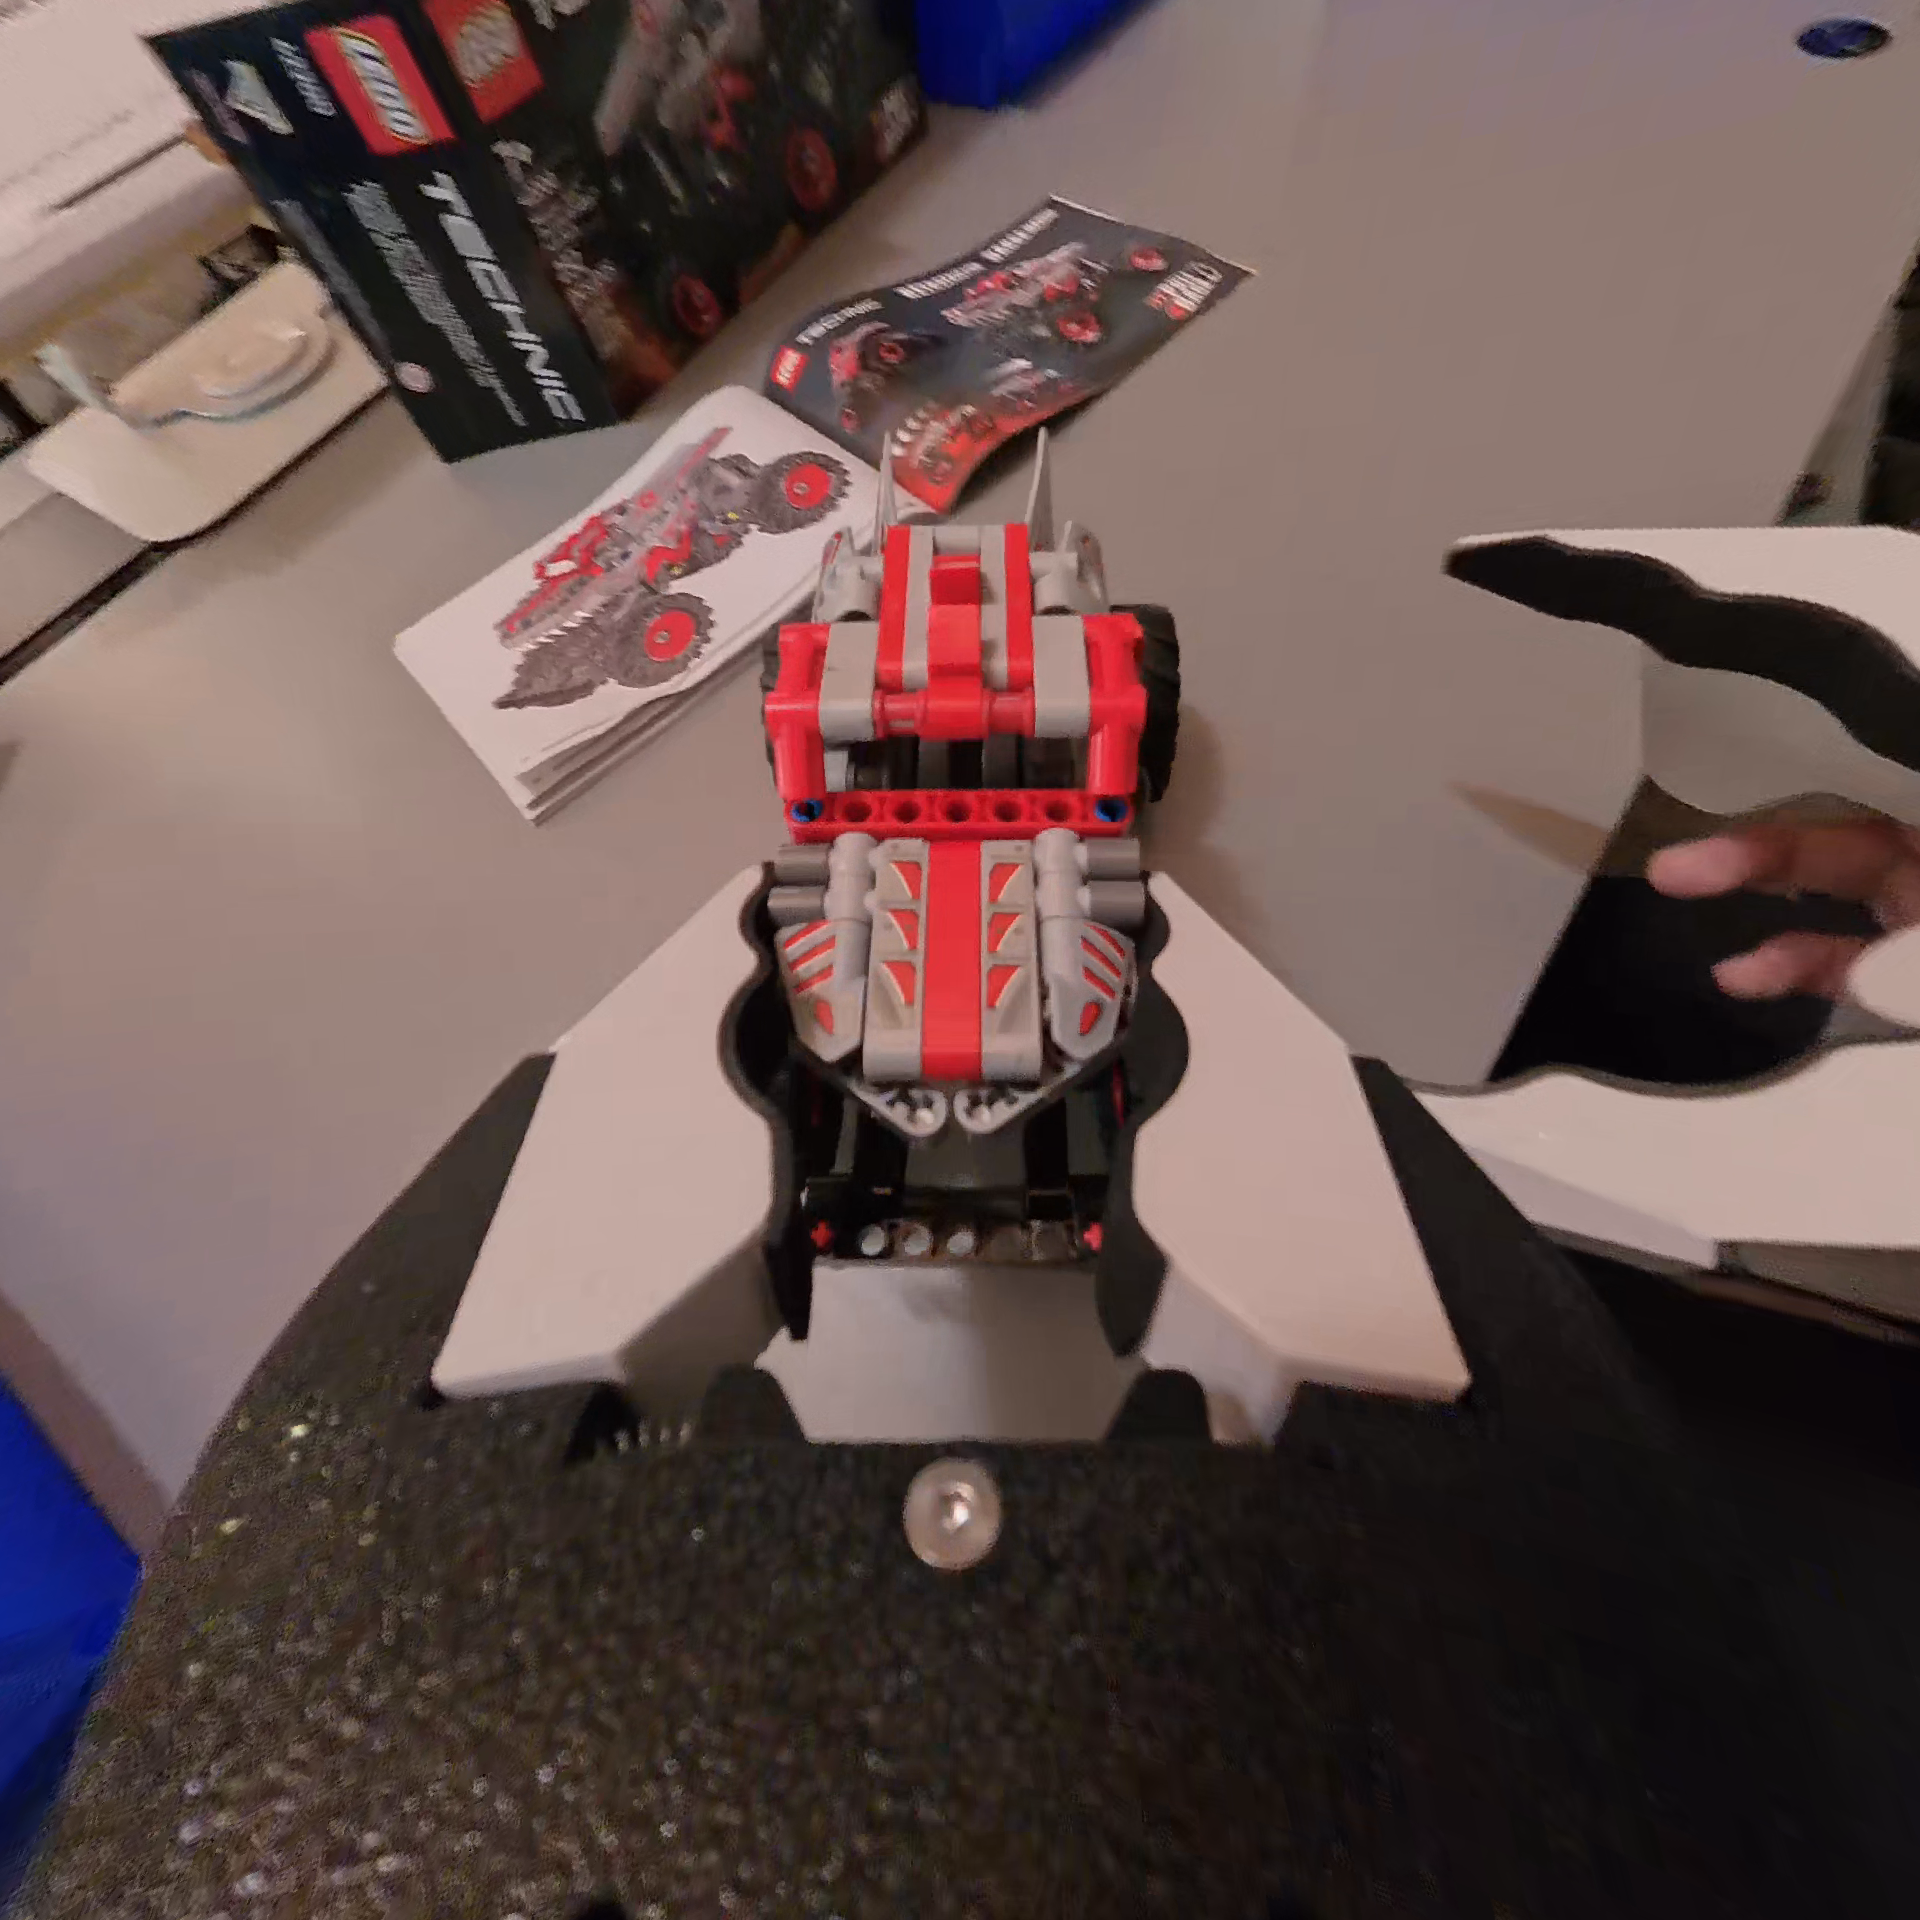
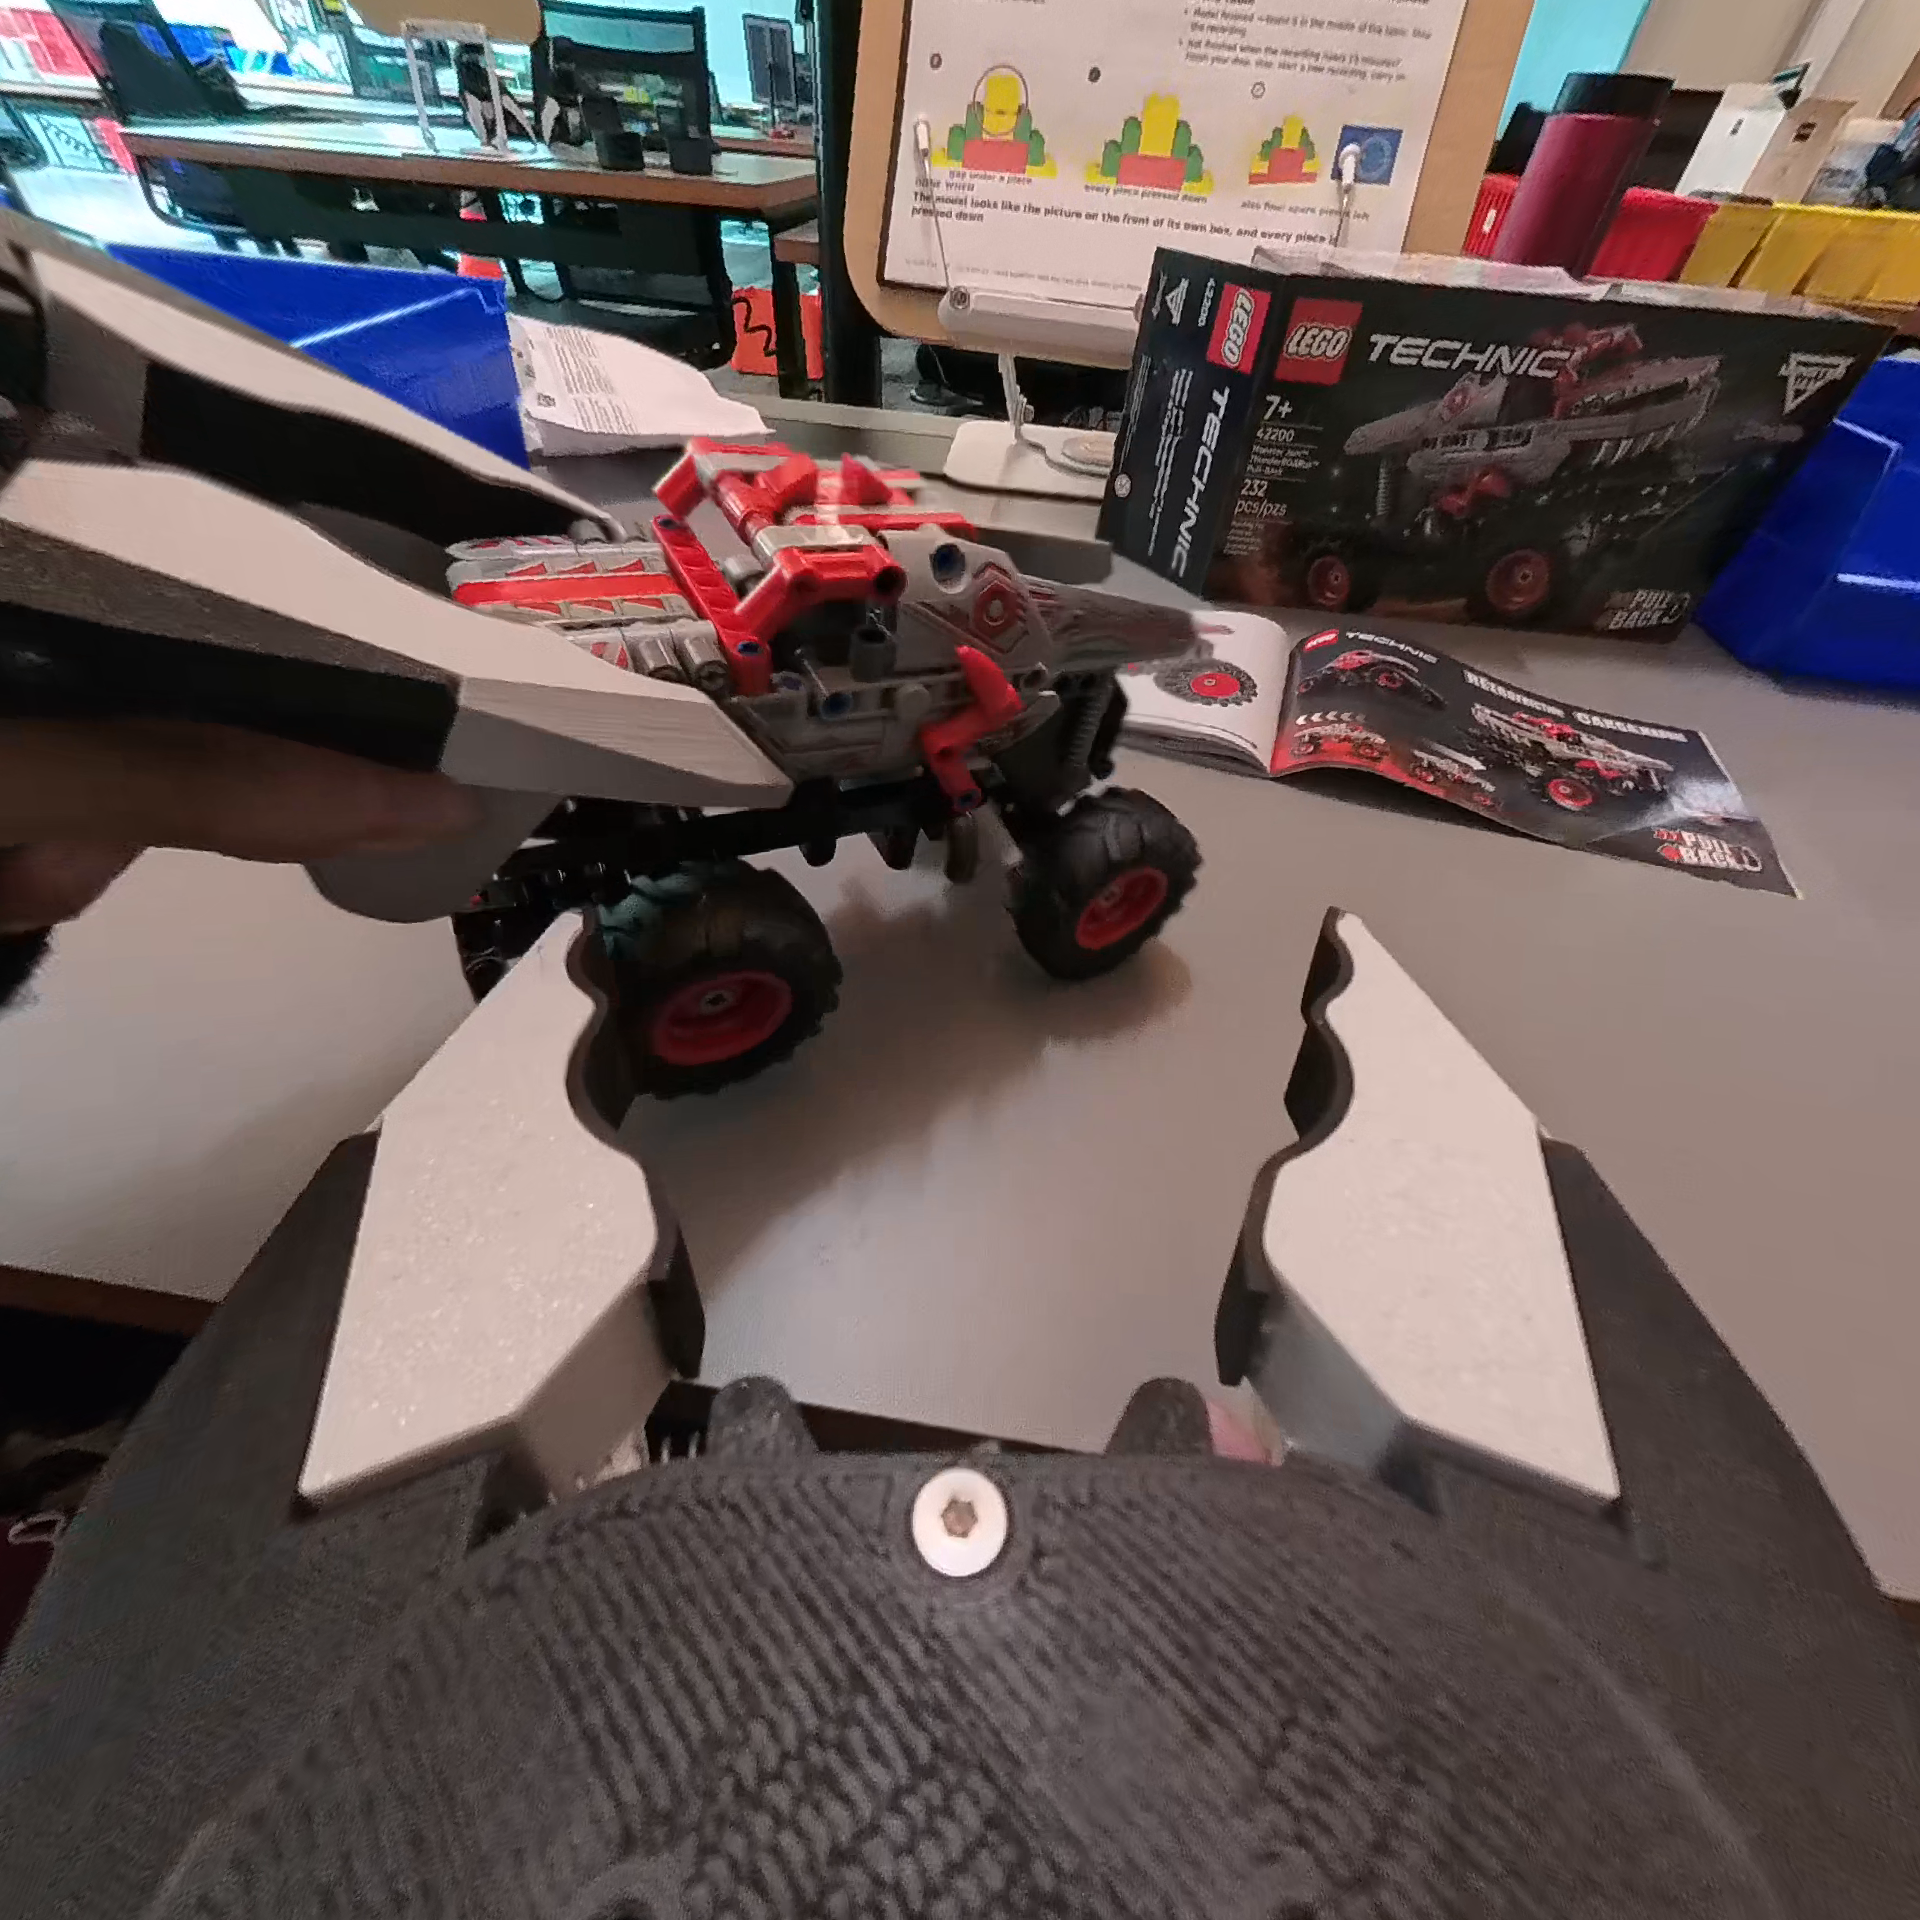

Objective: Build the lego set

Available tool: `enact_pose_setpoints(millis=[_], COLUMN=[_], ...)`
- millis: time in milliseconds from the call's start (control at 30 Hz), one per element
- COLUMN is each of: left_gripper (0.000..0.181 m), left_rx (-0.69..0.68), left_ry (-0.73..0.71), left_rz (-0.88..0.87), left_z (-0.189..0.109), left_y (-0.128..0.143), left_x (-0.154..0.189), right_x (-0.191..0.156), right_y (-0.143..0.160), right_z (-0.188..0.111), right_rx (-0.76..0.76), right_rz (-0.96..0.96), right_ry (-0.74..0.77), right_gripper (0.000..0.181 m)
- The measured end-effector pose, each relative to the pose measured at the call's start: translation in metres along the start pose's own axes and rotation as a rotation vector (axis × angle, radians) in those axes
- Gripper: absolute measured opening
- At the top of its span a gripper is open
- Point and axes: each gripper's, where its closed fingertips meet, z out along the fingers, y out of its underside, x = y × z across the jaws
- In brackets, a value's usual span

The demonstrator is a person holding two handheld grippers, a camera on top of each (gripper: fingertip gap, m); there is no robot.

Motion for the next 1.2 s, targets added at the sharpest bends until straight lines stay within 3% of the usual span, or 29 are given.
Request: enact_pose_setpoints(millis=[233,433,633,700,833,1000,1200], left_gripper=[0.063,0.063,0.065,0.074,0.070,0.075,0.083], left_rx=[0.078,0.127,0.098,0.064,0.157,0.197,0.201], left_ry=[-0.308,-0.454,-0.366,-0.313,-0.261,-0.299,-0.231], left_rz=[-0.288,-0.398,-0.458,-0.434,-0.375,-0.290,-0.158], left_z=[0.000,0.013,0.033,0.033,0.012,-0.030,-0.057], left_y=[0.011,0.003,-0.011,-0.011,-0.021,-0.012,0.030], left_x=[-0.044,-0.040,-0.015,-0.008,-0.011,-0.027,-0.020], right_x=[0.001,0.001,0.004,0.004,-0.008,-0.029,-0.053], right_y=[-0.003,0.002,0.011,0.011,0.010,0.014,0.023], right_z=[0.002,0.005,0.008,0.007,0.006,-0.004,-0.016], right_rx=[0.004,-0.008,-0.029,-0.027,-0.022,-0.005,-0.015], right_rz=[-0.026,-0.045,-0.035,-0.030,-0.016,0.034,-0.004], right_ry=[-0.001,-0.005,-0.002,-0.012,-0.037,-0.076,-0.104], right_gripper=[0.129,0.130,0.119,0.128,0.130,0.130,0.131])
